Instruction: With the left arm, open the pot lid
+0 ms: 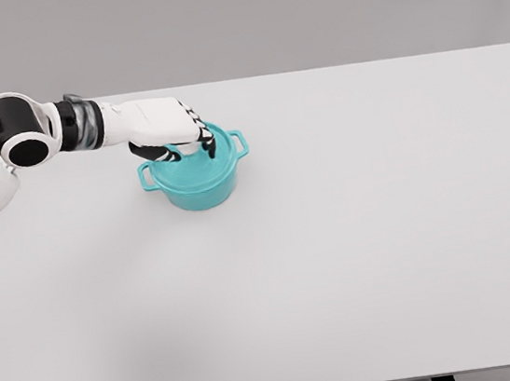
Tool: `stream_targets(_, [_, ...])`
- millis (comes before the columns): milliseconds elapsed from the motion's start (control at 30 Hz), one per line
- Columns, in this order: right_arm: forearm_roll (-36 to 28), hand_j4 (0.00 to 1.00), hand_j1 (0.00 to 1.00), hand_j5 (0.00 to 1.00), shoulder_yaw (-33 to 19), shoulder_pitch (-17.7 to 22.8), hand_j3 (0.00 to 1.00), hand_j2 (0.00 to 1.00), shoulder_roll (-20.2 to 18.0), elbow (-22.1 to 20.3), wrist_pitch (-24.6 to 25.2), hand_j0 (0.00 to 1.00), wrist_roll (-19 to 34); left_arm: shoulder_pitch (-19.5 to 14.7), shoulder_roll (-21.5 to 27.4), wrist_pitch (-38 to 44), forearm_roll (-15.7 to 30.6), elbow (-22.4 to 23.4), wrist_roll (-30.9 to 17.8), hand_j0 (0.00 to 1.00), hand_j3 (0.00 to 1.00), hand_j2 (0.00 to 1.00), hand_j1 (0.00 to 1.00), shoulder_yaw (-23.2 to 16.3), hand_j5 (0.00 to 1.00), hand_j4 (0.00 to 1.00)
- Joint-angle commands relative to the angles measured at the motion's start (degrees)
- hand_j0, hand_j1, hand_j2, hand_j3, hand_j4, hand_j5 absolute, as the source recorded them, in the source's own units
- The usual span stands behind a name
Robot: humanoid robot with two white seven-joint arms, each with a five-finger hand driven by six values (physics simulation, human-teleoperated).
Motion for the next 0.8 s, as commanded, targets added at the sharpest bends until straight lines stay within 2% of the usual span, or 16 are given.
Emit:
stream_targets(0, [-0.01, 1.00, 1.00, 1.00, 0.00, 0.00, 1.00, 1.00, -0.01, -0.01, -0.01, 1.00, 0.01, 0.00, 0.07, 0.14, 0.10, 0.01, 0.02, 0.56, 0.56, 0.56, 0.56, 0.07, 0.56, 0.56])
stream_targets(100, [-0.01, 1.00, 1.00, 1.00, 0.00, 0.00, 1.00, 1.00, -0.01, -0.01, -0.01, 1.00, 0.01, 0.00, 0.16, 0.14, 0.01, 0.01, 0.02, 0.51, 0.51, 0.51, 0.51, 0.07, 0.51, 0.51])
stream_targets(300, [-0.01, 1.00, 1.00, 1.00, 0.00, 0.00, 1.00, 1.00, -0.01, -0.01, -0.01, 1.00, 0.01, -0.70, 1.74, 0.14, 0.19, -0.17, 0.02, 0.51, 0.51, 0.51, 0.51, 0.51, 0.51, 0.51])
stream_targets(567, [-0.01, 1.00, 1.00, 1.00, 0.00, 0.00, 1.00, 1.00, -0.01, -0.01, -0.01, 1.00, 0.01, -0.97, 14.75, 0.14, 0.27, -1.05, 0.02, 0.49, 0.49, 0.49, 0.49, 2.53, 0.49, 0.49])
stream_targets(767, [-0.01, 1.00, 1.00, 1.00, 0.00, 0.00, 1.00, 1.00, -0.01, -0.01, -0.01, 1.00, 0.01, 0.00, 16.68, 0.14, 0.10, -0.61, 0.02, 0.51, 0.51, 0.51, 0.51, 3.59, 0.51, 0.51])
